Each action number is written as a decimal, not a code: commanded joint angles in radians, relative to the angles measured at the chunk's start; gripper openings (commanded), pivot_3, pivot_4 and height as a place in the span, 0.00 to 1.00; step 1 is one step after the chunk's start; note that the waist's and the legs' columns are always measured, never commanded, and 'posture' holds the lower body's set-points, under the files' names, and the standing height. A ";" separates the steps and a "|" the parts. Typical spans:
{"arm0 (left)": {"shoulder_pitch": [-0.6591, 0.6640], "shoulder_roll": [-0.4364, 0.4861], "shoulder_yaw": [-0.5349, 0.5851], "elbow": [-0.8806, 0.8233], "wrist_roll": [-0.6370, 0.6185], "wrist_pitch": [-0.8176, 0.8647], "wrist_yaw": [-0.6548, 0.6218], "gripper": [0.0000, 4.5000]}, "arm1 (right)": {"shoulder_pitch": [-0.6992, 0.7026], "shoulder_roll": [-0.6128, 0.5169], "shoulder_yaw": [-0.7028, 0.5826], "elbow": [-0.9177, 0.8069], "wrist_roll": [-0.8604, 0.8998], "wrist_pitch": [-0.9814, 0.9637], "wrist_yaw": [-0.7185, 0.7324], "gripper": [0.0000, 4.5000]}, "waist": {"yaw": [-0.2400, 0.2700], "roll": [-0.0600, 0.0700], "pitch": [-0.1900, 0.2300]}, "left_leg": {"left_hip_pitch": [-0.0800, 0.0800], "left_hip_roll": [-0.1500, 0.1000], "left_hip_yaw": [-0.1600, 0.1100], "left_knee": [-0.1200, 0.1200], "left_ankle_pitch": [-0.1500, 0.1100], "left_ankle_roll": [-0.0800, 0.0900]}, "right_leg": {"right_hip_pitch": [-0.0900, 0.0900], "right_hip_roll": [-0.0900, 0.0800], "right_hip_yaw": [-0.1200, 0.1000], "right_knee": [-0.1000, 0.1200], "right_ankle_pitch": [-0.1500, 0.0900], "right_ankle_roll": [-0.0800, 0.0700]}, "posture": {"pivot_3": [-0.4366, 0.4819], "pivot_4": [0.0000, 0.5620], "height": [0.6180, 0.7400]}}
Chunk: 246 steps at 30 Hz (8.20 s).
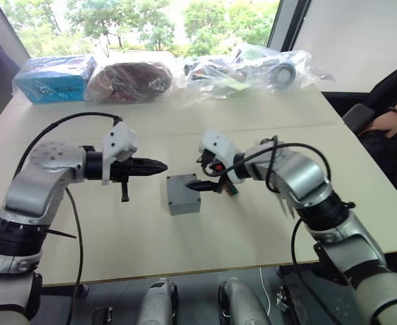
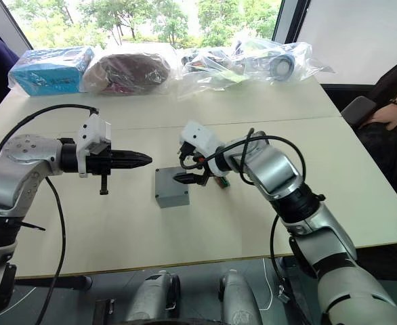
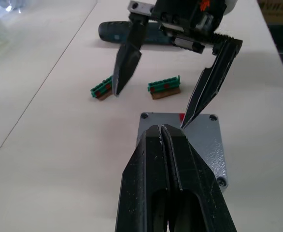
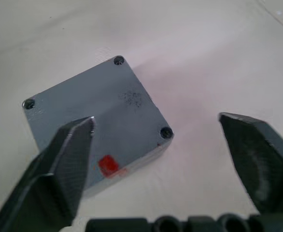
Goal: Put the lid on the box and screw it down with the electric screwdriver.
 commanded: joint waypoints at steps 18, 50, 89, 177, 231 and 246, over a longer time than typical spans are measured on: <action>-0.055 -0.113 0.012 -0.096 -0.082 -0.006 0.041 0.00 | -0.398 -0.269 0.221 0.531 0.052 0.513 0.036 0.98 | -0.003 0.001 0.000 | 0.000 0.000 0.001 -0.001 0.000 0.000 | -0.001 0.000 0.001 -0.001 0.000 0.000 | 0.48 0.27 1.00; 0.033 -0.076 0.029 -0.162 -0.077 -0.001 0.111 0.00 | -0.485 -0.008 0.216 1.197 -0.258 0.165 0.131 0.43 | -0.011 -0.002 -0.001 | 0.001 0.000 0.002 0.000 0.000 0.000 | 0.001 0.001 0.001 0.000 0.000 0.000 | 0.48 0.27 1.00; 0.062 -0.147 -0.122 0.175 0.126 -0.151 0.016 0.00 | 0.247 0.335 -0.302 -0.117 0.152 -0.512 -0.197 0.42 | 0.000 0.004 0.002 | 0.000 0.000 0.001 0.000 0.001 -0.001 | 0.000 0.000 0.000 0.000 0.001 0.001 | 0.48 0.27 1.00; 0.089 -0.148 -0.161 0.202 0.200 -0.200 -0.007 0.00 | 0.405 0.291 -0.166 0.102 0.075 -0.392 -0.247 0.42 | -0.002 0.001 -0.038 | 0.024 0.003 -0.003 -0.009 -0.001 0.000 | 0.021 -0.002 0.001 -0.006 -0.005 -0.009 | 0.48 0.27 1.00; 0.010 -0.020 0.088 -0.152 -0.137 0.050 0.074 0.00 | -0.215 -0.122 -0.163 0.712 0.145 0.426 -0.430 0.62 | -0.004 0.007 -0.005 | -0.001 0.000 0.002 -0.014 0.001 0.000 | -0.001 0.002 0.002 -0.016 0.002 0.000 | 0.48 0.27 1.00; 0.194 0.178 0.237 -0.137 -0.138 0.131 0.070 0.00 | 0.040 -0.519 -0.323 -0.022 0.242 -0.010 0.055 0.99 | -0.002 0.006 -0.003 | -0.001 0.001 0.001 -0.015 0.000 0.000 | -0.002 0.002 0.001 -0.016 0.002 0.000 | 0.48 0.27 1.00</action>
